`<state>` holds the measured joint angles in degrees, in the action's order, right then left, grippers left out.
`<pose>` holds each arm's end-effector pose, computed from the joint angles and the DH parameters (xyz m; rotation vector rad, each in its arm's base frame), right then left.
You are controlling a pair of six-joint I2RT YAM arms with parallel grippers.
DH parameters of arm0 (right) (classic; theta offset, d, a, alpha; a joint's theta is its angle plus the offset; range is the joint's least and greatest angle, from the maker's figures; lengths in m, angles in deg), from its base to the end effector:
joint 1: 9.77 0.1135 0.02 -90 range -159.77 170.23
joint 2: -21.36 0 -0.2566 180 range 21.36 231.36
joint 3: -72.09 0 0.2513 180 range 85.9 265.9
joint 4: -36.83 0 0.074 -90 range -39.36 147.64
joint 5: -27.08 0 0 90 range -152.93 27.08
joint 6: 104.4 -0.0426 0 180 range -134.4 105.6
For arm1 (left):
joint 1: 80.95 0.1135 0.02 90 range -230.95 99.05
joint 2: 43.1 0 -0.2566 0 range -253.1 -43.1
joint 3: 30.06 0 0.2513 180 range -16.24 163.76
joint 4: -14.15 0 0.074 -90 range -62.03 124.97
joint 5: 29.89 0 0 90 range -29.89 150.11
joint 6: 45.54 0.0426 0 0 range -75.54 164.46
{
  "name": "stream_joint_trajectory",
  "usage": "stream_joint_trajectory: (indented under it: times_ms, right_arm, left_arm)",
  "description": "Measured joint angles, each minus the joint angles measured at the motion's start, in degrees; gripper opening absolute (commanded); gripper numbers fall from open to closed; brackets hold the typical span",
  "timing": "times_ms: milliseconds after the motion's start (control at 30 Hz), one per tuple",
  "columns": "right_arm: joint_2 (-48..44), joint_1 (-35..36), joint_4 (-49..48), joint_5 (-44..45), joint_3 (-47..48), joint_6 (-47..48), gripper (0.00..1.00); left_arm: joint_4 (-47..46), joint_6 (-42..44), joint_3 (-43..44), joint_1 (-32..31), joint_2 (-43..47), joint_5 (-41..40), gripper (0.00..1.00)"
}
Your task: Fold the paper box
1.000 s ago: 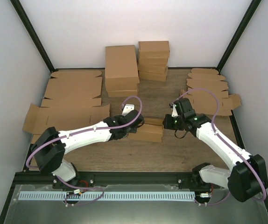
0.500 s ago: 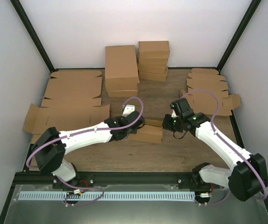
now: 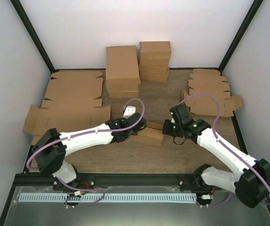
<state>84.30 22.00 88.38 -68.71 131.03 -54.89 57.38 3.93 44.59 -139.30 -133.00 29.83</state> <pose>0.1846 0.1194 0.2285 0.1601 2.6472 0.5930 0.1862 -0.2611 0.2096 0.1901 2.3926 -0.0921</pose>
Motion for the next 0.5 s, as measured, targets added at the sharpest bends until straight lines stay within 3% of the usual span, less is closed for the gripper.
stream_joint_trajectory:
  times_ms: [500]
  right_arm:
    - [1.27, 6.38, 4.28, 8.57, 2.12, -0.61, 0.01]
  left_arm:
    - [-0.61, -1.22, -0.74, -0.66, 0.09, -1.16, 0.04]
